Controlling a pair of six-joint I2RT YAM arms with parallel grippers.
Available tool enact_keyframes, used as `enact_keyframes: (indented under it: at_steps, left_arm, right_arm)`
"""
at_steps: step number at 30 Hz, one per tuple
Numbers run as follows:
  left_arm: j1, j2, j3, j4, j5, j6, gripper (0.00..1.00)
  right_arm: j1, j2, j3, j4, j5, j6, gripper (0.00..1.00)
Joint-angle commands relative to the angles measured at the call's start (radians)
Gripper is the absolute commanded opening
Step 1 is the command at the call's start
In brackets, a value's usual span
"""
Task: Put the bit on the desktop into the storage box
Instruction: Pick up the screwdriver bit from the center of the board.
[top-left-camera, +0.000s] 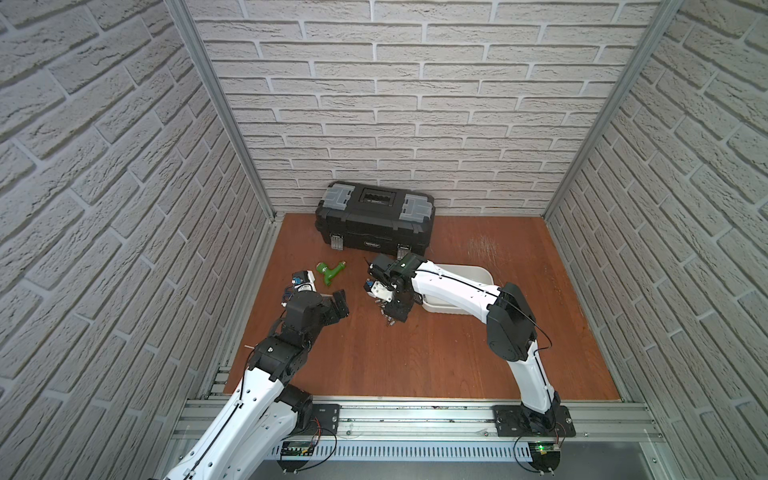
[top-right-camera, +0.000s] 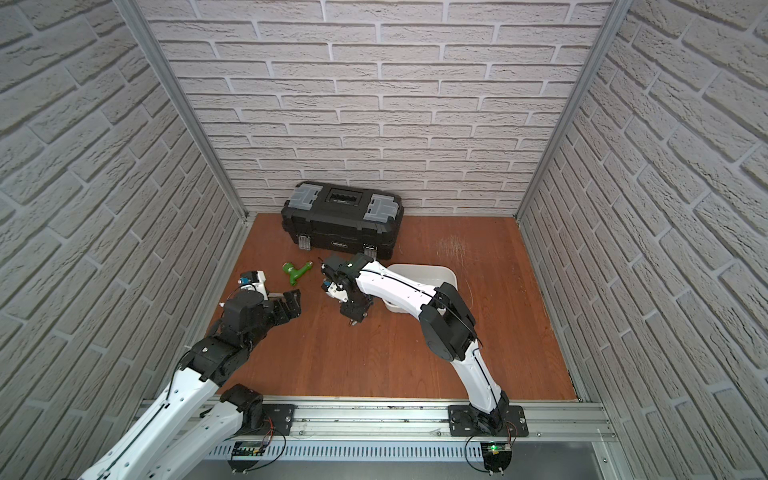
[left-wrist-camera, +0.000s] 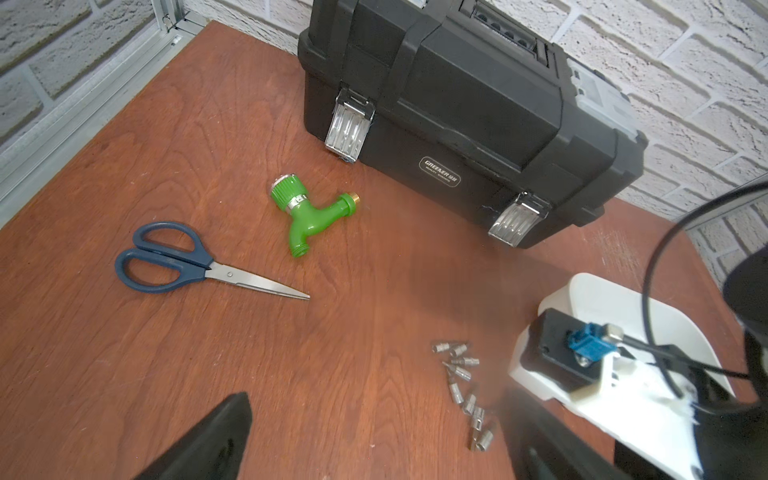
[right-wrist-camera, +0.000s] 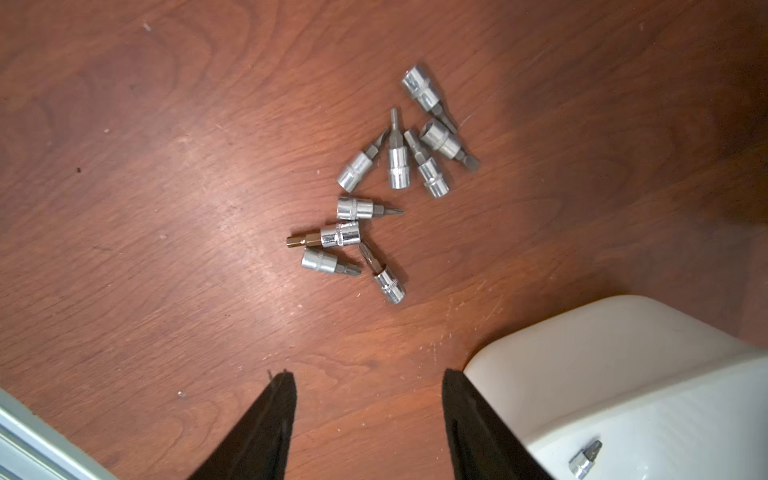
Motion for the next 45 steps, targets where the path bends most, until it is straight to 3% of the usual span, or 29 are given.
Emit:
enact_keyframes:
  at_steps: [1, 15, 45]
  left_arm:
    - [0.010, -0.014, -0.016, -0.003, -0.012, -0.007, 0.98]
    - [0.016, -0.008, -0.016, -0.006, -0.009, -0.011, 0.98]
    - [0.040, 0.027, -0.007, -0.005, -0.003, -0.009, 0.98]
  right_arm:
    - [0.001, 0.027, 0.025, 0.007, 0.012, -0.022, 0.58]
    - [-0.015, 0.083, 0.018, 0.020, 0.016, -0.073, 0.46]
    - [-0.043, 0.179, 0.061, 0.034, -0.014, -0.110, 0.35]
